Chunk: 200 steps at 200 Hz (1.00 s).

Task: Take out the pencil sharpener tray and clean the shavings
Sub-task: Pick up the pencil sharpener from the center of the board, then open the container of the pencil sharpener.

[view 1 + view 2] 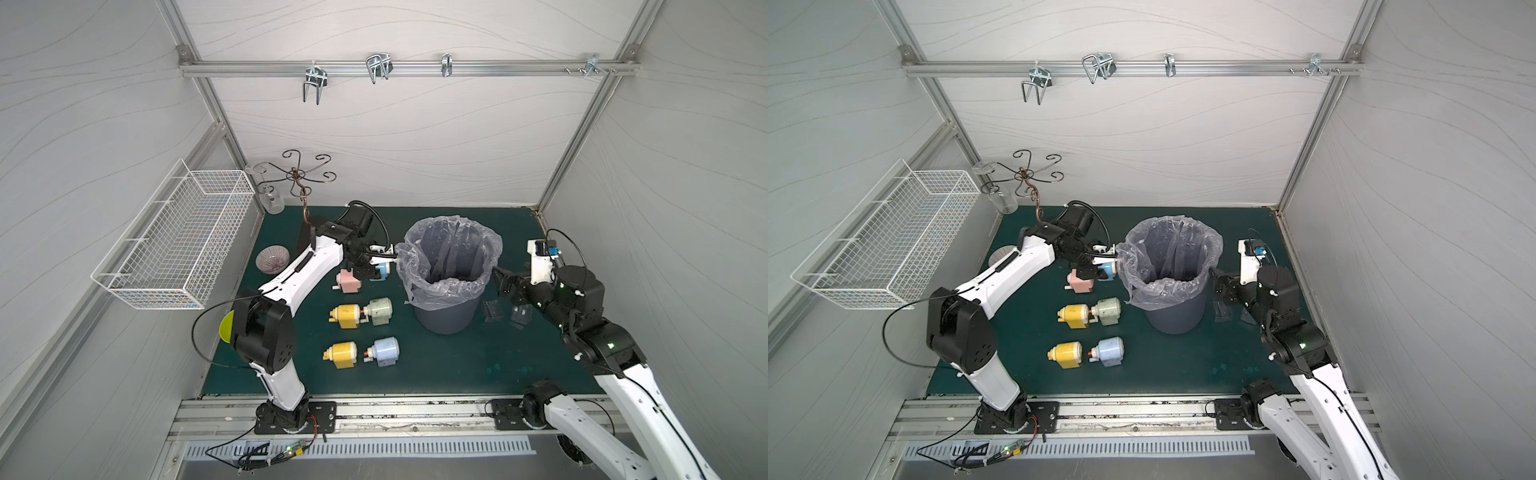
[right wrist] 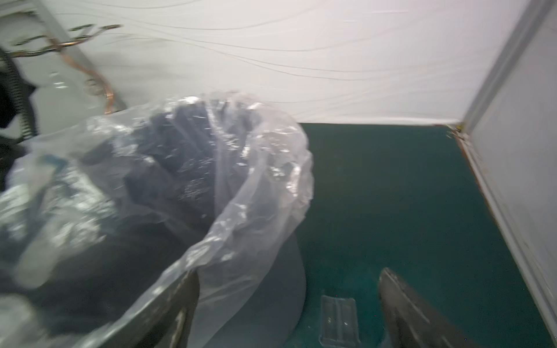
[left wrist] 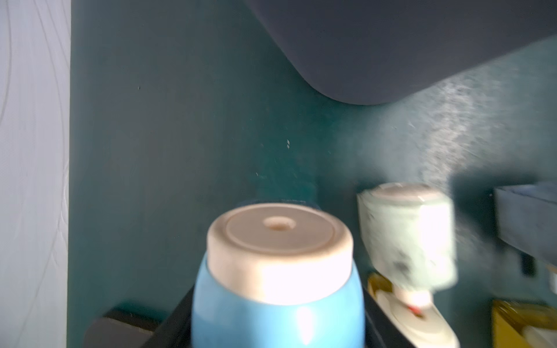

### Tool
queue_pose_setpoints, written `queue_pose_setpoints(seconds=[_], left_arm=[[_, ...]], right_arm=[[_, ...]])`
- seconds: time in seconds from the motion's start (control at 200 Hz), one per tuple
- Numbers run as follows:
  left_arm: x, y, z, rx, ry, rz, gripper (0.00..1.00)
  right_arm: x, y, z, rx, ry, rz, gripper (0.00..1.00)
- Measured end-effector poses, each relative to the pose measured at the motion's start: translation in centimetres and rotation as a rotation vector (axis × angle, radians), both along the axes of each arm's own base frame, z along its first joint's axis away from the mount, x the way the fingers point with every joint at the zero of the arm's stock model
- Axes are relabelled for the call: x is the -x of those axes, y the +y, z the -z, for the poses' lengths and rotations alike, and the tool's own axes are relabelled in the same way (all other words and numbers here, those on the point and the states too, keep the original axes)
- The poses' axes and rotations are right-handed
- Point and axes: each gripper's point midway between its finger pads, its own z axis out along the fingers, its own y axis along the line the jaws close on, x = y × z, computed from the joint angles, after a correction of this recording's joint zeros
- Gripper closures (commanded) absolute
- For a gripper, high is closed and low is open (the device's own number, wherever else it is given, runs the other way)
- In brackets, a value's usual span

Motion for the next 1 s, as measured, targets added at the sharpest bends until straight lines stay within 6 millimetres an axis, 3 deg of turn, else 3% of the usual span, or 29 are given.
queue_pose_setpoints(seconds=[0.125,0.235,0.4,0.62,0.79,1.001], left_arm=[[2.9,0.9,-1.0,0.017,0.024,-0.011,1.00],[5.5,1.7,-1.9,0.035,0.031,-0.018,1.00],[8.5,2.6,-2.5,0.068,0.039,-0.032,1.00],[11.3,3.4,0.9,0.035,0.149,-0.069,1.00],[12.8,3.7,3.0,-0.016,0.209,-0.085,1.00],[13.5,3.7,3.8,-0.055,0.241,-0.096,1.00]], right_arm=[[1.3,5.0,-0.7,-0.054,0.005,-0.270,0.12],[1.9,7.2,-0.4,-0.077,0.025,-0.396,0.13],[3.7,8.6,-0.9,-0.100,0.017,-0.507,0.12],[6.4,10.1,-0.5,-0.082,0.034,-0.614,0.11],[6.4,11.0,-0.4,-0.070,0.073,-0.626,0.12],[6.0,12.3,-0.5,-0.066,0.104,-0.623,0.12]])
